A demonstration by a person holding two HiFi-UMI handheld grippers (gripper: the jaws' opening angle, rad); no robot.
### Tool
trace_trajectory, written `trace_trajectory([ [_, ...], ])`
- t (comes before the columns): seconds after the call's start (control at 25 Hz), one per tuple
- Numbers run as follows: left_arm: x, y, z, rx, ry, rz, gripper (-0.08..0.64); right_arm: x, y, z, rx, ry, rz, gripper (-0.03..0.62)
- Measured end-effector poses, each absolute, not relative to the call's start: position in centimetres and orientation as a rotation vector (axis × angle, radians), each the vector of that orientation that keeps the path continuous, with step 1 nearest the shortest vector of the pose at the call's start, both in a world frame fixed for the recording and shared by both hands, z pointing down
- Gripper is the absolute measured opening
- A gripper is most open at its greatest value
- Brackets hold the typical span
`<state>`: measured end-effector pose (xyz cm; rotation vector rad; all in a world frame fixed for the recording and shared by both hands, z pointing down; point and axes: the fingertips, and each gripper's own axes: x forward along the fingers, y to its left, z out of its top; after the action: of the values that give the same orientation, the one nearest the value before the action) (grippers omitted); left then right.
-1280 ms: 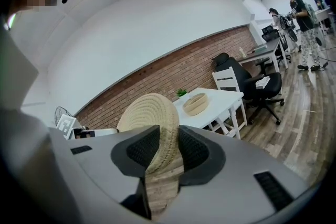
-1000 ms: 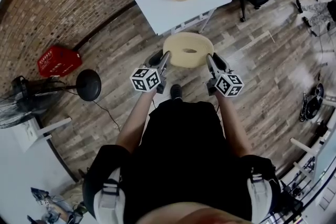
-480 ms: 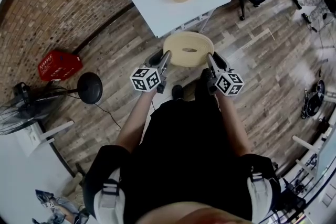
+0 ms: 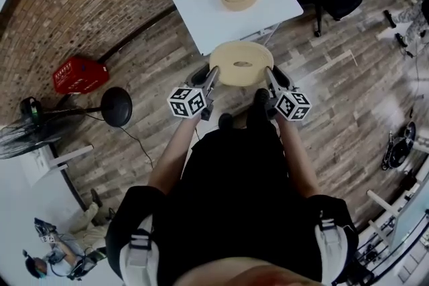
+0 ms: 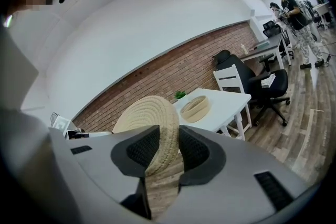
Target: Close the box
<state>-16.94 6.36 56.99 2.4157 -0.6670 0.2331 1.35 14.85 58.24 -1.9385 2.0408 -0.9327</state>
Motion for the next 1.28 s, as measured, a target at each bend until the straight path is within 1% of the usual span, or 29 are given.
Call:
trace_trajectory([
  [0.6, -10.0, 3.3, 57.2, 2.384, -0.757, 0.245, 0.127, 9.2, 9.6, 58.1, -1.869, 2.103, -0.964, 0.11],
  [0.96, -5.0, 2.3, 57.0, 2.341, -0.846, 0.19, 0.127, 14.6, 6.9, 57.5, -1.813, 2.21, -0.961, 0.11],
  [1.28, -2.1, 2.3, 56.9, 2.299, -0.945, 0.147, 0.127, 17.9, 5.2, 57.2, -1.742, 2.303, -0.949, 0.11],
])
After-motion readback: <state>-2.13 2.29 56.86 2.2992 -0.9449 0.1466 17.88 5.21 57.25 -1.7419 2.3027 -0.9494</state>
